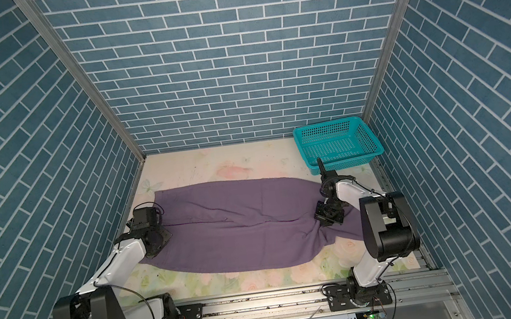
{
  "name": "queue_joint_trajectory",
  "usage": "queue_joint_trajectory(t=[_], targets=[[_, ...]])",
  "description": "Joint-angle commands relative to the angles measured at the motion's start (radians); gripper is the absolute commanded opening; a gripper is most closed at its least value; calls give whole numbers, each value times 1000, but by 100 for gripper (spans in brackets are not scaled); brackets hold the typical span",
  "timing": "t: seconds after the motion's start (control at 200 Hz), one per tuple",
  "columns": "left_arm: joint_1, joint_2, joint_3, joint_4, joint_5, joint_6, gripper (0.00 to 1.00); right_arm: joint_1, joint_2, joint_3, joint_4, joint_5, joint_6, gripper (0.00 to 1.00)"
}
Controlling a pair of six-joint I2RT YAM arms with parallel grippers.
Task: Fold and stack the trousers
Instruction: Flatten out the trousers at the center of the table.
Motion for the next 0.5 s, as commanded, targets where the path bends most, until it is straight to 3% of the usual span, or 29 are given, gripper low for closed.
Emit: queue_joint_trajectory(t=[0.0,0.04,0.175,0.255,0.325,0.495], targets=[[22,-27,-3,-64,-52,-15,17,12,-42,68,-75,9,-48,0],[26,-30,-3,-65,-52,-15,16,9,-70,73,-121,57,-63,0],[27,-23,-3,-57,-43,-16,16,-58,-190,42,-210,139,-81,18],[27,-12,-4,-42,-16,-13,17,-129,-290,19,-213,148,-76,37],[26,-2,-5,-36,-1,-11,22,-184,-353,24,-225,212,-76,48],[27,-3,-15,-22,24,-5,23,-376,-372,50,-203,196,-96,54]])
